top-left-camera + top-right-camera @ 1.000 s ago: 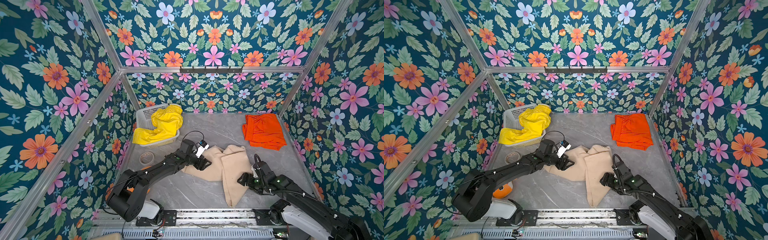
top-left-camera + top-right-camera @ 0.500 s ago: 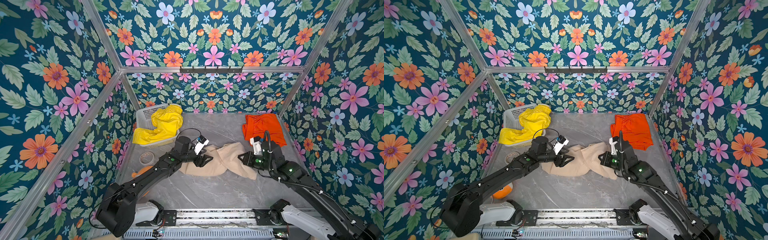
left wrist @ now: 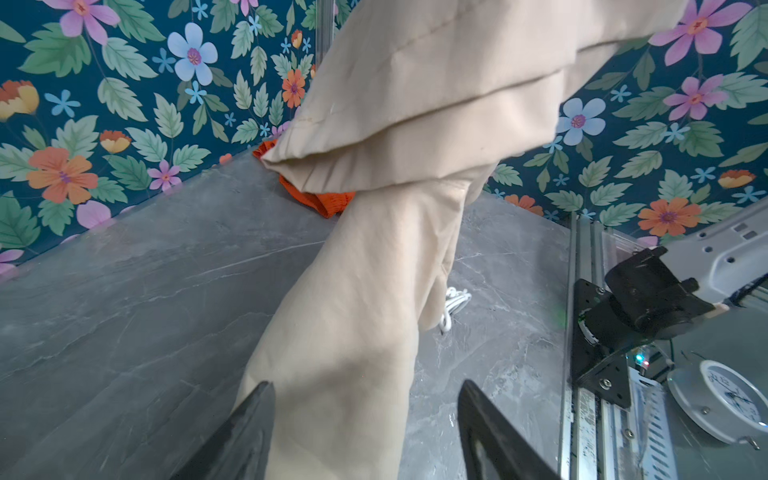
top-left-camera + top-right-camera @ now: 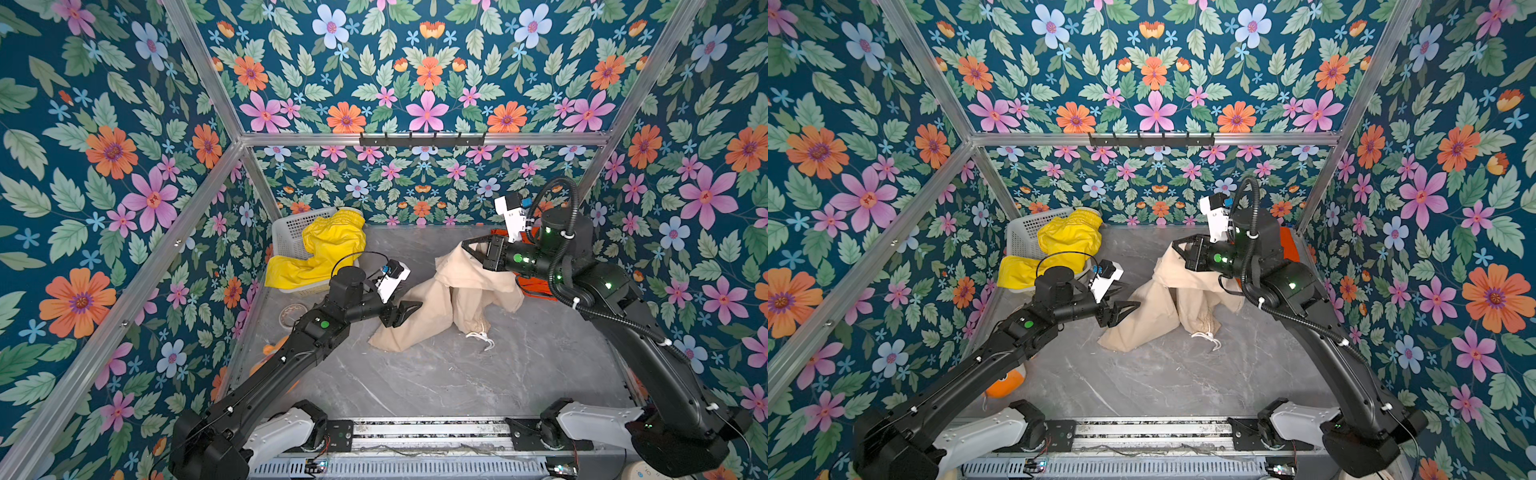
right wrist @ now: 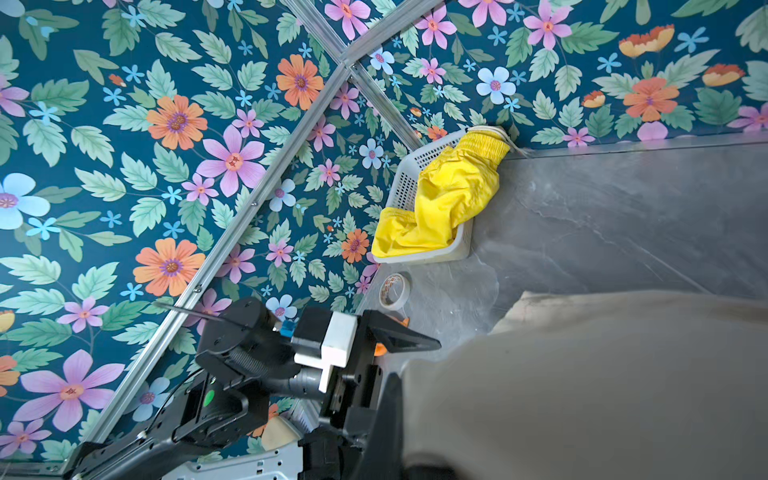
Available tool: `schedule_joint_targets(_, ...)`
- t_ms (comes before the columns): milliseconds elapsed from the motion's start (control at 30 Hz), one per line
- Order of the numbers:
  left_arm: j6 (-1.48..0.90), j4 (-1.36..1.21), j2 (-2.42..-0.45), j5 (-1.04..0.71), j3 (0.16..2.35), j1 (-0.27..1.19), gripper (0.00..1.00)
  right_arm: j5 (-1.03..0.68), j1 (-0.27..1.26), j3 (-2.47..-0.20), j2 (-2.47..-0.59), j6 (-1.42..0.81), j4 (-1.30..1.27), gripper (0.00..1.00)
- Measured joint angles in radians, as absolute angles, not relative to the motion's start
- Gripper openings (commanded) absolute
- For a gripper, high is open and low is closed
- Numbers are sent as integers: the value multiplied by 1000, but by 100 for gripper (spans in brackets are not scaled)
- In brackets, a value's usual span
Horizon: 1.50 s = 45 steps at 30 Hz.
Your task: Fold and stack the shorts
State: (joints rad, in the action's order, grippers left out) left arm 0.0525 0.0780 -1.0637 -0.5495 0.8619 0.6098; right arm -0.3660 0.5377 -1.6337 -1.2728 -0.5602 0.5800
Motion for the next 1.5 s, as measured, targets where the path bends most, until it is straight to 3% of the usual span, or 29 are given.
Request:
schedule_joint_targets(167,51,114,-1077,-501,848,610,69,-363,525,-1725,-1508,-509,569,6)
schedule_joint_targets(200,45,117,-1087,-485,848,610,69,-363,517,-1748,-1570,-500,574,13)
schedule_joint_targets(300,20,127,-1120,-453,848,610,68,-380,487,-1839,-1758,-490,548,46)
schedule_joint_targets(467,-4,135,-1181,-418,852,614,68,-396,444,-2047,-2030,-467,612,80)
schedule_joint_targets(667,16,139,-1246,-418,870,643,69,-403,447,-2080,-1977,-405,661,81)
schedule_joint_targets(867,237,138,-1369,-509,905,708,70,-357,431,-1650,-1683,-381,582,81)
schedule_joint_targets(1100,557,232,-1692,-522,1195,801,75,-335,355,-1196,-1348,-420,451,80)
schedule_joint_targets(1400,808,288,-1954,-467,1367,931,80,-321,217,-859,-1008,-482,453,80)
schedule_joint_targets(1500,836,273,-2011,-412,1393,943,77,-311,210,-810,-922,-490,468,80)
